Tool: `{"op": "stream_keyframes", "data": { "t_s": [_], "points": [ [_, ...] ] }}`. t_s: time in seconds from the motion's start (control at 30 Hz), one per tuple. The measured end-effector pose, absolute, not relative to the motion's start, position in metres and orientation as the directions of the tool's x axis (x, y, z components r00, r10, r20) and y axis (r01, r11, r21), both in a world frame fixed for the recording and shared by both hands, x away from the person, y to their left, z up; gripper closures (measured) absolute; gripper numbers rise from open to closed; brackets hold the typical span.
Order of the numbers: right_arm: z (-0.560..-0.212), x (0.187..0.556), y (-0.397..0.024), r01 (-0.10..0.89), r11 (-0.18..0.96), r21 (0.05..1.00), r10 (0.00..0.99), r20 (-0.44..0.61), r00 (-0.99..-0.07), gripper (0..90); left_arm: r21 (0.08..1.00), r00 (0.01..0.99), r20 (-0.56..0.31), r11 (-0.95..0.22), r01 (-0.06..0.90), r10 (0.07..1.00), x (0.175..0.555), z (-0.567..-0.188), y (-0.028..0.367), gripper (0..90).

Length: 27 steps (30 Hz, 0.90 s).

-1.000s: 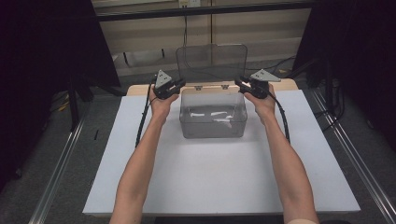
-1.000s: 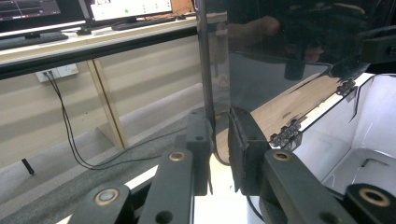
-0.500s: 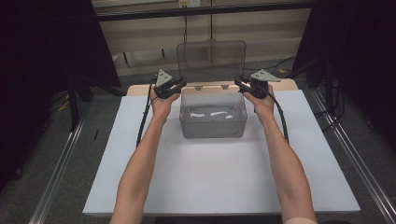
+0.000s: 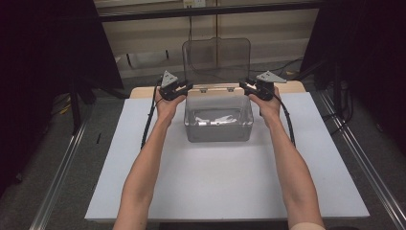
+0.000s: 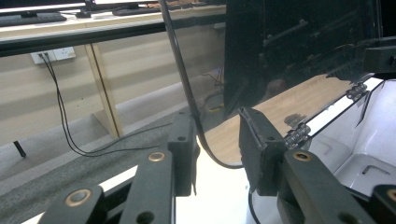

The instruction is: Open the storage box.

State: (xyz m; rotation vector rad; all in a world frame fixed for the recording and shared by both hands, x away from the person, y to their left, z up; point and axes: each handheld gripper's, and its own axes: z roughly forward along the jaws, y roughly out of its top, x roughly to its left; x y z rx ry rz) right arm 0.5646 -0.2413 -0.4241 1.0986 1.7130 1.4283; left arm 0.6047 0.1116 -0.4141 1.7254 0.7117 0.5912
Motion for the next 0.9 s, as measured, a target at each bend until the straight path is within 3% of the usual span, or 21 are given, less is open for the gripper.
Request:
{"op": "stream_keyframes", "data": {
  "t_s": [0.37, 0.9],
  "points": [
    [-0.4247, 0.5681, -0.2425, 0.218, 0.044, 0.975, 0.893, 0.060, -0.446, 60.3, 0.963, 0.691, 0.010, -0.192, 0.187, 0.723, 0.6066, -0.4165, 0.1089, 59.6],
    [-0.4259, 0.5693, -0.2424, 0.230, 0.046, 0.972, 0.896, 0.062, -0.440, 57.7, 0.962, 0.676, -0.034, -0.158, 0.221, 0.736, 0.6077, -0.4189, 0.1075, 56.1]
  ]
}}
